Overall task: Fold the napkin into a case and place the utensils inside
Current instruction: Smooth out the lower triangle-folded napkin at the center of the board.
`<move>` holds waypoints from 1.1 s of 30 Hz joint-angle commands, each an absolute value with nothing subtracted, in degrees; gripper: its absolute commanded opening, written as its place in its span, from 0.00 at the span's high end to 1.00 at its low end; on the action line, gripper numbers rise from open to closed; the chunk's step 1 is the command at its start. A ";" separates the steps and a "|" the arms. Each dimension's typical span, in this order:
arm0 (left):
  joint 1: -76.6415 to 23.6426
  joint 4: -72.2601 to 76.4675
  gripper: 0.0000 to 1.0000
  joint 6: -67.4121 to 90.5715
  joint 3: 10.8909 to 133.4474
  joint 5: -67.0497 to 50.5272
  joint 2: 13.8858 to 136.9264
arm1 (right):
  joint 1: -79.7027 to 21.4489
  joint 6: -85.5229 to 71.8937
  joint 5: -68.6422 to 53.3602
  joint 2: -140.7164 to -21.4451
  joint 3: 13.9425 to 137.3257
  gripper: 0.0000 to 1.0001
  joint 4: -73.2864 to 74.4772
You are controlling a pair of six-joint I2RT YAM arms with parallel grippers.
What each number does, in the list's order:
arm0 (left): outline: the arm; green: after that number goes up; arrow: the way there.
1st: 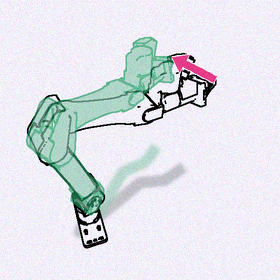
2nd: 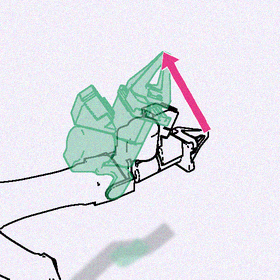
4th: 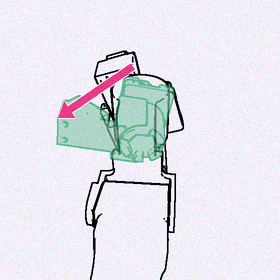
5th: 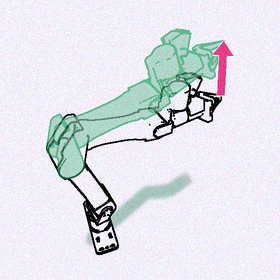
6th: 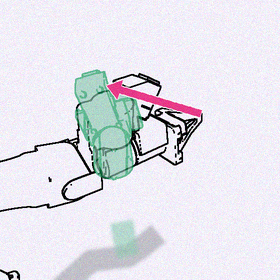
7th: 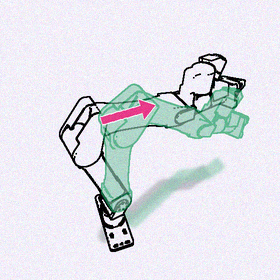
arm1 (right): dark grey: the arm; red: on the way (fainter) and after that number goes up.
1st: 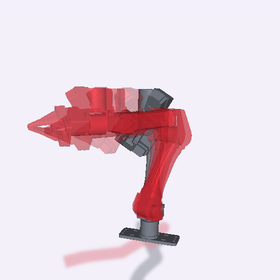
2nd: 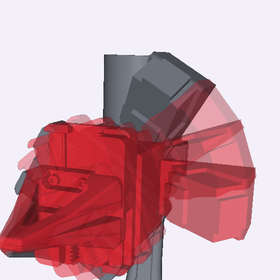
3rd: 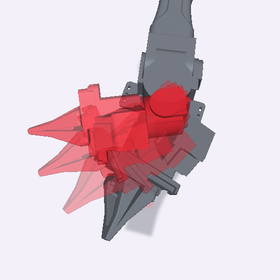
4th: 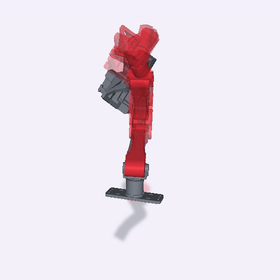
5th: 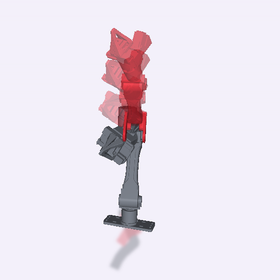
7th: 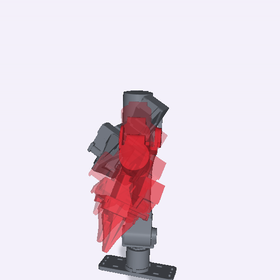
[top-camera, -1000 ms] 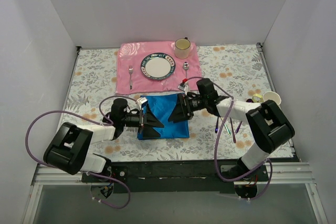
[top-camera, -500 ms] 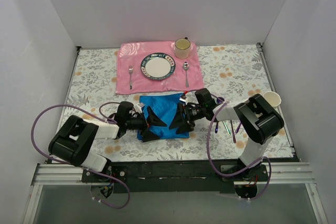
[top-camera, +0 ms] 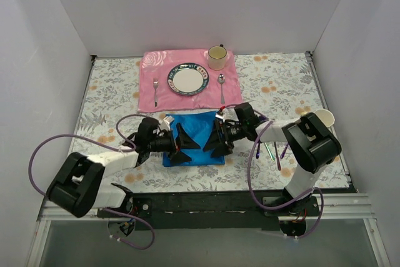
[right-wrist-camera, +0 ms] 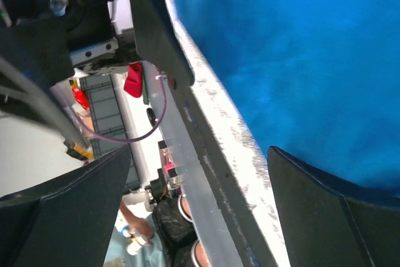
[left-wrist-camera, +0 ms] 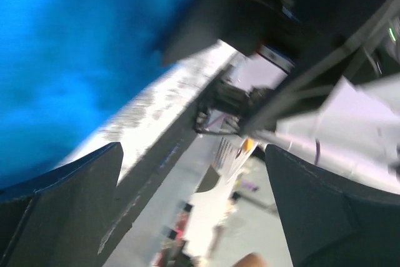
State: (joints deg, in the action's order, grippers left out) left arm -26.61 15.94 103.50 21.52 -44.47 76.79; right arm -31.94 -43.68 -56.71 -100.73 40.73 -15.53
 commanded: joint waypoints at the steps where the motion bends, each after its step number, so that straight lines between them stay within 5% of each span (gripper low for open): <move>1: -28.39 16.72 0.02 97.31 27.76 -46.59 67.16 | -31.64 -39.39 -60.47 -91.50 47.18 0.01 -11.88; 13: -24.79 15.13 0.02 97.30 28.47 -40.26 74.87 | -29.88 -39.71 -49.75 -102.64 63.01 0.01 -13.61; 33: -17.49 1.06 0.02 96.42 27.42 -36.65 85.08 | -23.82 -44.39 -48.61 -120.15 61.52 0.01 -22.06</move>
State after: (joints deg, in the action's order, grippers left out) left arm -18.33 6.37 97.41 28.34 -39.59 84.77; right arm -24.21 -46.19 -51.13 -118.32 62.02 -21.93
